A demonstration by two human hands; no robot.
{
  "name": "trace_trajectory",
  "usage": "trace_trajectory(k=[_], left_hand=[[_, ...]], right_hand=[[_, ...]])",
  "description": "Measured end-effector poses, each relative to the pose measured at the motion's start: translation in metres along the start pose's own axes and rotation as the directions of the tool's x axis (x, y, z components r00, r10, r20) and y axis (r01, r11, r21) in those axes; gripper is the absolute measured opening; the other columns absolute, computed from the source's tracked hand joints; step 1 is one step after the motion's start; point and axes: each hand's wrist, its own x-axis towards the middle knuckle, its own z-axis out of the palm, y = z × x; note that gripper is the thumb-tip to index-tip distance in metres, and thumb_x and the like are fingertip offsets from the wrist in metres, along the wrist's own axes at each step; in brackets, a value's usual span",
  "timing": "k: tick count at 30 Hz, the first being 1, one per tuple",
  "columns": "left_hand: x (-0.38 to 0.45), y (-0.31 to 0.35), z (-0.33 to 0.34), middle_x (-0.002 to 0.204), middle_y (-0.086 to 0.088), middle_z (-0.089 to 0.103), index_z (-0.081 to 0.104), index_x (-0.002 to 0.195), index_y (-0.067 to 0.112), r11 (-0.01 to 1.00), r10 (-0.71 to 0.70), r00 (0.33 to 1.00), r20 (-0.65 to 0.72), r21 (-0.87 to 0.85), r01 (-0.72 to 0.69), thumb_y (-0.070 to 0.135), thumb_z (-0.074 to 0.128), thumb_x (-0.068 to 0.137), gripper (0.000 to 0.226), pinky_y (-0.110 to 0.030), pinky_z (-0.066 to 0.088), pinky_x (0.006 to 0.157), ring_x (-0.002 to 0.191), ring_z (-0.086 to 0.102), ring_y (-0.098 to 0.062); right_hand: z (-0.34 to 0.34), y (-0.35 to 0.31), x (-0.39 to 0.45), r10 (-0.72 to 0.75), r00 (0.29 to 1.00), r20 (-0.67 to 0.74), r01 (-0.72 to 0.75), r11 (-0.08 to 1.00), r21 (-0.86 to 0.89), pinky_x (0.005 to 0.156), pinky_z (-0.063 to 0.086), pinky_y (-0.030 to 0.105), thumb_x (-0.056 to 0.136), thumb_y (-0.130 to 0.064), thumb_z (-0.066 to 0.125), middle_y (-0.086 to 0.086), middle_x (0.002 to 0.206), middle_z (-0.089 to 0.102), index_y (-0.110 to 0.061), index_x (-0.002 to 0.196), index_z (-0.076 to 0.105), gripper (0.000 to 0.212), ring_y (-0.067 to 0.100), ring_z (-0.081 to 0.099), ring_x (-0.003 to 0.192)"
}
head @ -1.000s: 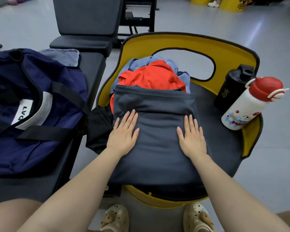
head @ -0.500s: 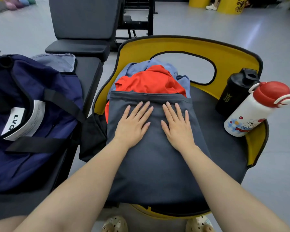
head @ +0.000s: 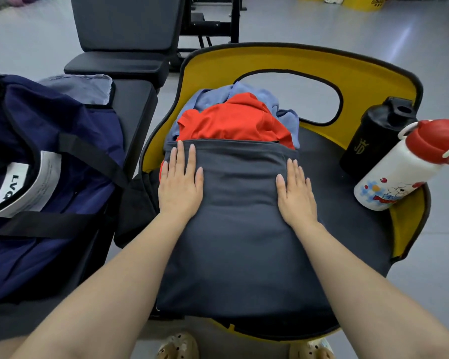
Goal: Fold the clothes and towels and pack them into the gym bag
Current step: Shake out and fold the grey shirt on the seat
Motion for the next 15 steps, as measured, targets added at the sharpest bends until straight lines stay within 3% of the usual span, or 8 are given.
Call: trace_trajectory(k=[6, 11, 15], left_hand=[[-0.027, -0.012, -0.018, 0.159, -0.011, 0.004, 0.005, 0.151, 0.011, 0.994, 0.036, 0.999, 0.027, 0.105, -0.039, 0.031, 0.026, 0.103, 0.057, -0.04, 0.009, 0.118, 0.147, 0.007, -0.024], [-0.077, -0.008, -0.024, 0.152, -0.01, 0.032, 0.033, 0.146, 0.009, 0.969, 0.193, 0.98, 0.039, 0.149, -0.197, 0.029, 0.03, 0.098, 0.052, -0.04, 0.029, 0.112, 0.14, 0.033, -0.024], [-0.121, 0.005, -0.025, 0.141, -0.007, 0.05, 0.051, 0.135, 0.008, 0.969, 0.225, 0.968, 0.108, 0.081, -0.234, 0.032, 0.027, 0.093, 0.054, -0.042, 0.042, 0.102, 0.13, 0.048, -0.024]], right_hand=[[-0.016, 0.004, -0.027, -0.039, 0.999, -0.005, 0.038, 0.986, -0.162, 0.121, 0.001, 0.033, 0.102, -0.043, 0.02, 0.002, 0.161, 0.002, -0.013, 0.153, 0.004, 0.061, 0.016, 0.0, 0.148], [-0.022, 0.004, -0.072, -0.152, 0.985, 0.084, 0.166, 0.966, -0.197, 0.119, -0.003, 0.03, 0.101, -0.045, 0.021, -0.003, 0.161, -0.002, -0.017, 0.153, 0.002, 0.062, 0.012, -0.005, 0.148], [-0.023, 0.0, -0.105, -0.25, 0.955, 0.158, 0.277, 0.944, -0.177, 0.118, -0.005, 0.029, 0.092, -0.058, 0.007, -0.01, 0.157, -0.008, -0.021, 0.153, 0.004, 0.071, 0.005, -0.012, 0.143]])
